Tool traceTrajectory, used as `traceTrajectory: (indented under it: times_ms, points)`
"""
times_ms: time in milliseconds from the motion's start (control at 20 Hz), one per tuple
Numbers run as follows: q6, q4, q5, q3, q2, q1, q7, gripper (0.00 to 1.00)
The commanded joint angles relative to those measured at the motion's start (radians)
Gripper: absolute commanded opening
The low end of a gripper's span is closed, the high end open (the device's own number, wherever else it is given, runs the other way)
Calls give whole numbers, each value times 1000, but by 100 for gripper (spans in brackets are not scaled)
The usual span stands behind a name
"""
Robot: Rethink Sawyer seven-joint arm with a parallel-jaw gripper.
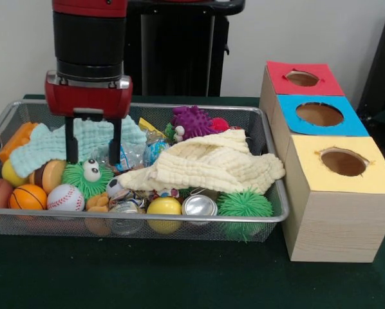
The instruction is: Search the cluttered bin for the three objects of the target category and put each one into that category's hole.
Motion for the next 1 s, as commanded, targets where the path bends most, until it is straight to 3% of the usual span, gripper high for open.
traceTrajectory:
  times_ms: [50, 1000]
  points:
    - [-63, 124, -43, -58, 51, 43, 119, 100]
    - [-63, 115, -16, -98, 56, 66, 95, 100]
